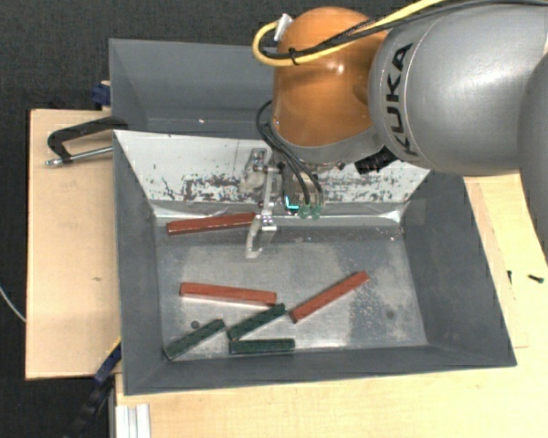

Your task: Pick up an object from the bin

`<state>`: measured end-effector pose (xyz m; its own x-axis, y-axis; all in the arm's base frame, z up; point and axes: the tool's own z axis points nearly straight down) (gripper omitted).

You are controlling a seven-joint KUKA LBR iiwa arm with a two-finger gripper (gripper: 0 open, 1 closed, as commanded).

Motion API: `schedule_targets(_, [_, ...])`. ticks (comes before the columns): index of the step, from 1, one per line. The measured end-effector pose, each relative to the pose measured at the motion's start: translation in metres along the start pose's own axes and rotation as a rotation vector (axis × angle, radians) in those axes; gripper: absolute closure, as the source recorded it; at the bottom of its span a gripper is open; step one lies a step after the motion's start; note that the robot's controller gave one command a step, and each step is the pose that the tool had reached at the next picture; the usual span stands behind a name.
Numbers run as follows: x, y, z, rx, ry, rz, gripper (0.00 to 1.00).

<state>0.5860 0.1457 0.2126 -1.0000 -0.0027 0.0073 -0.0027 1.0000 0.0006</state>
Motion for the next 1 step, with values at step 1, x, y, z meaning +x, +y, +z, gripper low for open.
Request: schedule_targets(1, [-0.0017, -0.0007, -0.0048, -0.001, -0.009, 0.002, 0.0])
